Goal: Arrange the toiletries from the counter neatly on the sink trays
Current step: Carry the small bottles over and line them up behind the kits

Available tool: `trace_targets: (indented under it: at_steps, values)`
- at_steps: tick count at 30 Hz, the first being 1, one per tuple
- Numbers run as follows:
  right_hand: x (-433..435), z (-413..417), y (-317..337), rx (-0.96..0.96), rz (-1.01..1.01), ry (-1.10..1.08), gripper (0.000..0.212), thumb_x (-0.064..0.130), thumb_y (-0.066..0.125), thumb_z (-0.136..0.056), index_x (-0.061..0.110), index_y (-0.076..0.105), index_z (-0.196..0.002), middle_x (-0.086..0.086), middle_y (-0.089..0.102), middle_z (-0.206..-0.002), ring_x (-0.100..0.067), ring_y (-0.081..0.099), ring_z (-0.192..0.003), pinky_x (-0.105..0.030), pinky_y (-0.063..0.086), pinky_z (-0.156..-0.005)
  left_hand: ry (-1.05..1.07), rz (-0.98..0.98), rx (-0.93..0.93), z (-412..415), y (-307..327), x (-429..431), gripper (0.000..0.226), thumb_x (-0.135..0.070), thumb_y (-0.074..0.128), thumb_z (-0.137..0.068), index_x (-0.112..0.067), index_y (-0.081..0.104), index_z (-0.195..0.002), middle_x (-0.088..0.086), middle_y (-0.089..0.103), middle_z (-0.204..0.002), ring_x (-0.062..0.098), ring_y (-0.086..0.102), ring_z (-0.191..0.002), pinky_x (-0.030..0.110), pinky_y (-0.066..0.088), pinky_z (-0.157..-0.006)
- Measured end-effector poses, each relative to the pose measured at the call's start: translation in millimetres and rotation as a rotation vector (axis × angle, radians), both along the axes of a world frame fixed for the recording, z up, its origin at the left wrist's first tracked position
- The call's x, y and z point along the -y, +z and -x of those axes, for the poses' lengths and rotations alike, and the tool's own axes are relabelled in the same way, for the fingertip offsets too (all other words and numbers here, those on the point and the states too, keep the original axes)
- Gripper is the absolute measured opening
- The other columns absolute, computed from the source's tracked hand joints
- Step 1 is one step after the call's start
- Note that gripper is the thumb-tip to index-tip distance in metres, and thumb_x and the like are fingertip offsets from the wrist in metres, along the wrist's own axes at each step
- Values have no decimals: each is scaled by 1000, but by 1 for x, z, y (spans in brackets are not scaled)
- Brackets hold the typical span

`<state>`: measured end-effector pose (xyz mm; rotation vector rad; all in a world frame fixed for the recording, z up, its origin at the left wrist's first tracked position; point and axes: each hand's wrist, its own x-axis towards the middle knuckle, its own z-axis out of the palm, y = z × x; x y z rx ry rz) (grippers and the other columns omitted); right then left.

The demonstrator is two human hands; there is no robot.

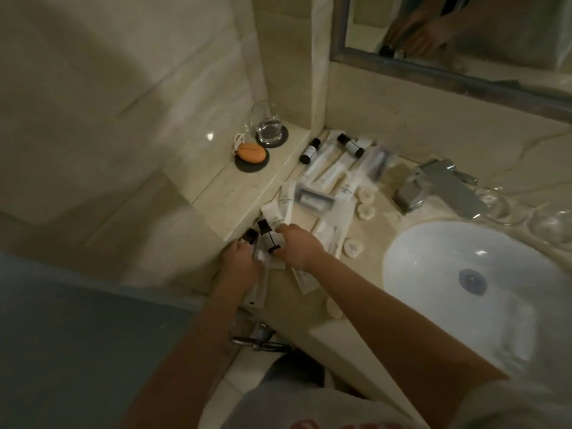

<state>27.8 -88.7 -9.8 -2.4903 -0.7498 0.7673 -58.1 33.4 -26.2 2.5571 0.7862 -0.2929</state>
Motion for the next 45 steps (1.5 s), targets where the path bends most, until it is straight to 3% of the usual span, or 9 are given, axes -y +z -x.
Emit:
trace_targets:
  at_steps: [6,12,18,22,25,30,33,40,45]
  values:
    - [-34,-1,-22,58,111,-115,47,46,53,-87,12,49,-120,-9,55,-114,-28,59,-97,-35,46,-69,102,133,22,3,-15,2,39,-19,47,-94,-13,41,-132,10,40,-140,26,42,-124,33,37,-98]
    - [-43,-8,-28,-32,115,-233,36,34,54,-89,9,53,-114,-8,55,-107,-25,61,-93,-32,47,-68,202,173,12,-11,-20,-6,41,-23,48,-94,-5,44,-131,18,44,-137,33,44,-124,40,38,-100]
    - [-33,-19,-25,-251,-122,-290,27,29,60,-82,17,53,-59,-9,64,-74,-16,54,-63,-26,43,-55,291,171,-25,-25,-19,-9,26,-17,49,-93,-2,54,-114,18,57,-123,33,55,-111,35,44,-84]
    - [-13,-17,-16,-292,-327,-409,20,25,65,-82,13,49,-81,1,52,-76,-16,52,-73,-32,45,-64,284,164,-32,-27,-18,-5,30,-21,48,-93,-1,55,-113,19,57,-122,33,56,-111,36,46,-87]
    - [7,-14,-13,-417,-494,-470,23,17,69,-80,14,47,-89,-9,59,-86,-24,59,-80,-40,51,-74,289,166,27,-23,-16,-1,34,-19,49,-90,3,51,-117,21,55,-121,35,55,-110,39,48,-91]
    - [50,-6,5,-499,-651,-465,24,8,68,-82,13,58,-103,-5,64,-89,-19,62,-80,-33,54,-79,273,378,270,-15,2,14,7,-17,59,-87,-14,55,-92,-3,58,-79,21,58,-83,33,46,-74]
    - [85,-3,16,-499,-728,-550,19,5,67,-83,10,57,-98,-4,62,-87,-20,61,-81,-28,53,-75,265,603,315,-17,24,41,13,-20,58,-89,-25,54,-100,-5,61,-92,18,60,-90,31,48,-75]
    - [190,5,42,-455,-823,-742,20,1,56,-88,19,51,-93,-8,59,-95,-21,58,-87,-31,47,-78,85,755,349,-48,55,139,22,-10,62,-84,-18,51,-102,-5,61,-97,8,58,-87,19,46,-72]
    - [267,18,49,-392,-860,-907,21,-3,51,-88,18,49,-92,-2,55,-83,-16,53,-76,-28,43,-71,-63,856,302,-63,63,217,34,-12,60,-87,-16,53,-119,1,63,-112,16,60,-98,31,47,-87]
